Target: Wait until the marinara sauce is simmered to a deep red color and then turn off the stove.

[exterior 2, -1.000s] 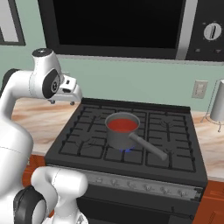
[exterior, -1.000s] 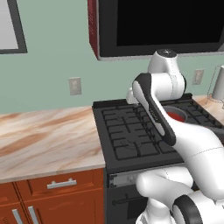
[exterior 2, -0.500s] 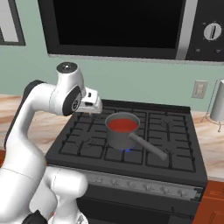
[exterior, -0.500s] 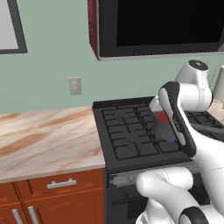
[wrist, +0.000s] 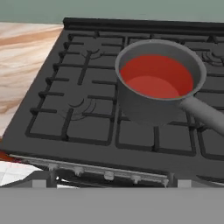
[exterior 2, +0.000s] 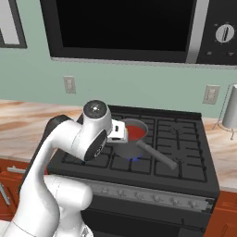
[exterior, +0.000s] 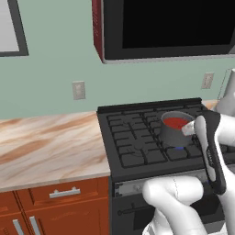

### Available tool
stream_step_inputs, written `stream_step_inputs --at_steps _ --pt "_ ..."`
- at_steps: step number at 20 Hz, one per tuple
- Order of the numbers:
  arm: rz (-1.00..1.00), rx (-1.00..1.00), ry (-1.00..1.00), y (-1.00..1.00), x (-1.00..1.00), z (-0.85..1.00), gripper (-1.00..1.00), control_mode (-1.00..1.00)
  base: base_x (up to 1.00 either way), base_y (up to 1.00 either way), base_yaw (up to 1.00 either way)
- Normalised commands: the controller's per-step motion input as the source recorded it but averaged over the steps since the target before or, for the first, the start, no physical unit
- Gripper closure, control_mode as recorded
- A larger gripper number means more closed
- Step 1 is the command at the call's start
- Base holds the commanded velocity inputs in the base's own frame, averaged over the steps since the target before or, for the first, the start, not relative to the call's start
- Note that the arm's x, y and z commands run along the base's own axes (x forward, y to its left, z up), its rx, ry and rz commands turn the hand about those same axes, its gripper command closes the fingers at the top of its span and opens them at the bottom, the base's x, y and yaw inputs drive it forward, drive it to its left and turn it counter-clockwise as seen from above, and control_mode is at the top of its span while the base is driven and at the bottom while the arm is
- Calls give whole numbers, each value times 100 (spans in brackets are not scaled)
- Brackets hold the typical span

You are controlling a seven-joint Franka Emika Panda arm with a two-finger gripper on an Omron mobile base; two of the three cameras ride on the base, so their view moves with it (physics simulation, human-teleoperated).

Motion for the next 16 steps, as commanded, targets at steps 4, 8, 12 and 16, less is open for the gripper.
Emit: stream_step_inputs --at_steps 4,8,12,16 --pt "0 4 -25 -74 -66 -44 -100 -100 0 0 0" --pt "0 7 -19 -69 -47 -41 -100 -100 0 0 0" --pt "0 2 -19 -57 -39 -39 -100 -100 0 0 0" --pt "3 0 -26 -34 -31 -27 -100 -100 0 0 0"
